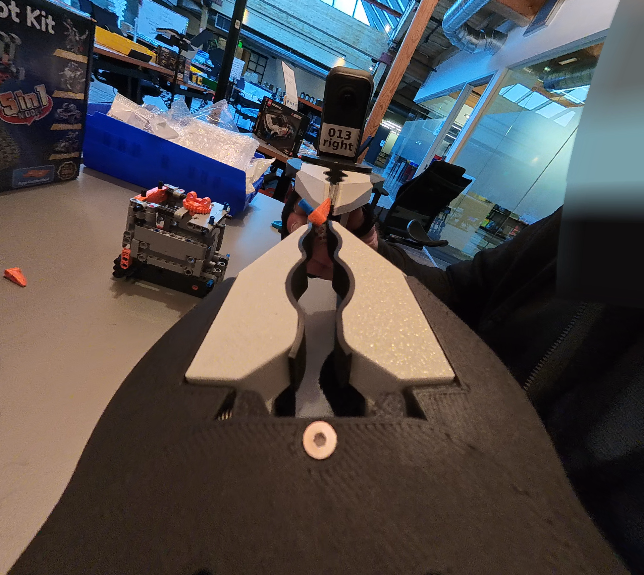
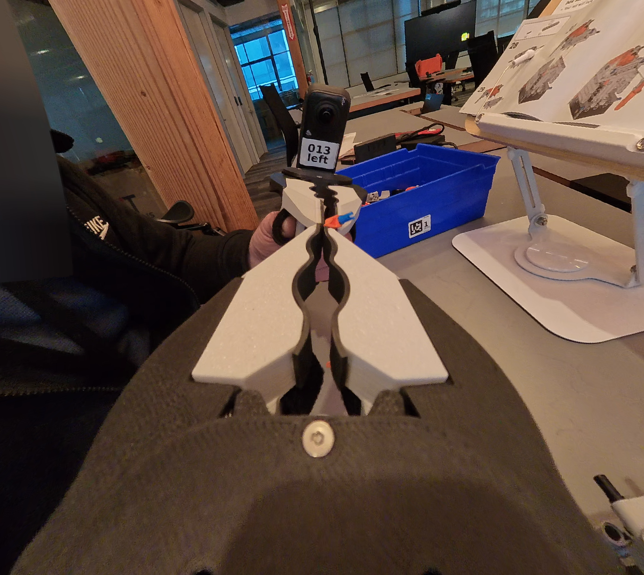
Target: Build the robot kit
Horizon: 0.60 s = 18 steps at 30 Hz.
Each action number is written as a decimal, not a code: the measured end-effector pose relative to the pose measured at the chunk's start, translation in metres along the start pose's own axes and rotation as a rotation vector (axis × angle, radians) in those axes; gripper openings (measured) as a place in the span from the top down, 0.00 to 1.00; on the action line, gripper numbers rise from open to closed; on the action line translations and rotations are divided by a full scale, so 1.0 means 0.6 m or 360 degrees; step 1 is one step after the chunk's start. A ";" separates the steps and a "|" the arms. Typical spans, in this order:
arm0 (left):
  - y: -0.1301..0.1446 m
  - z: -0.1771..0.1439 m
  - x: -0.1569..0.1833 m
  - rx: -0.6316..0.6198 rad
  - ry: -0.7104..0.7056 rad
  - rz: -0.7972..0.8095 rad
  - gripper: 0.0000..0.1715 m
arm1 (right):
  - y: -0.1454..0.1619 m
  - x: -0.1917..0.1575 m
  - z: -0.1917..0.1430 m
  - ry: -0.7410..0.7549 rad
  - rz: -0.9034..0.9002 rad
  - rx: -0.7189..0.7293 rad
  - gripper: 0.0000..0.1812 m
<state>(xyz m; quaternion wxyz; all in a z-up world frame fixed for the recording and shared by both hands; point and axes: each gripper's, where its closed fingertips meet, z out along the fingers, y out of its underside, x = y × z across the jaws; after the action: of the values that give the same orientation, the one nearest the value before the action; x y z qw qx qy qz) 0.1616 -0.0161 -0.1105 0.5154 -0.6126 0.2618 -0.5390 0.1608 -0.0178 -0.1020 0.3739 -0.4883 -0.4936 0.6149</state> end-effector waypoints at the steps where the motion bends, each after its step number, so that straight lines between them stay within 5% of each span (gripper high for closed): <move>1: 0.000 -0.001 -0.001 -0.0001 -0.0006 0.0003 0.97 | 0.003 0.001 0.000 0.0009 -0.0007 -0.0017 1.00; 12: 0.014 -0.019 -0.029 -0.0141 -0.0191 0.0060 1.00 | 0.048 0.017 -0.021 0.0085 -0.0023 -0.0328 1.00; 18: 0.037 -0.020 -0.052 -0.0286 -0.0355 0.0116 0.98 | 0.064 0.074 -0.100 0.0456 0.0003 -0.0409 1.00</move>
<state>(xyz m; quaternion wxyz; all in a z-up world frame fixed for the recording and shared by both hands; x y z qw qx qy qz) 0.1468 0.0000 -0.1442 0.5036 -0.7025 0.2722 -0.4228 0.2087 0.0299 -0.1516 0.3744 -0.6150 -0.5093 0.4713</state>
